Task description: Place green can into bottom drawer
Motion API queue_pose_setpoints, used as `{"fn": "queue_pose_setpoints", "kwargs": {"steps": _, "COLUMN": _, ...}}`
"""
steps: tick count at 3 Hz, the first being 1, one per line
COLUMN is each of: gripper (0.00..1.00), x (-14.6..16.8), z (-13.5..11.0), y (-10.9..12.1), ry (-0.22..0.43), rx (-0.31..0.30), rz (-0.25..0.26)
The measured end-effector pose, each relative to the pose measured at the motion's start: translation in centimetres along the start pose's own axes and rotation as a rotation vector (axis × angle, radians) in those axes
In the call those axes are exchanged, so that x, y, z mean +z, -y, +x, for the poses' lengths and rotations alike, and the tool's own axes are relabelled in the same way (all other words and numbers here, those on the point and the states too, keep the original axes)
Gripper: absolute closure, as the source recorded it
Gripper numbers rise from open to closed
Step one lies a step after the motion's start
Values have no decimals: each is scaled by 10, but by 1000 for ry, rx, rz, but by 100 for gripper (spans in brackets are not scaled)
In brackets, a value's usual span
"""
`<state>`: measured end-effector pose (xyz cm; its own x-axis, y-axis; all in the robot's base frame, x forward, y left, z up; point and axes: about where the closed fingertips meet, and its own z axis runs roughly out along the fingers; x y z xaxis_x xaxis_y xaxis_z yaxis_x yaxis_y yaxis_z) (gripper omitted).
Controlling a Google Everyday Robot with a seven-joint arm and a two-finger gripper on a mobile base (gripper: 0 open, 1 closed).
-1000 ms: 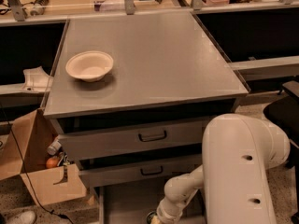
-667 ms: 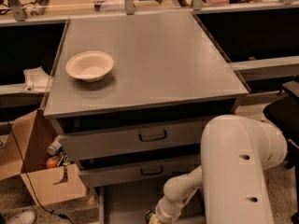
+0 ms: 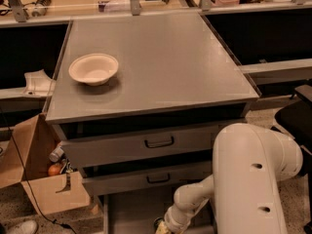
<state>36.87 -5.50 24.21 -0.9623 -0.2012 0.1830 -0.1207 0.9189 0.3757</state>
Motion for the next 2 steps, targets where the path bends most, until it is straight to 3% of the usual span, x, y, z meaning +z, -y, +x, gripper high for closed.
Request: {"fn": "queue_pose_setpoints", "kwargs": {"steps": 2, "gripper": 100, "x": 16, "z": -9, "y": 1, "ry": 21, "rx": 49, "rz": -16}}
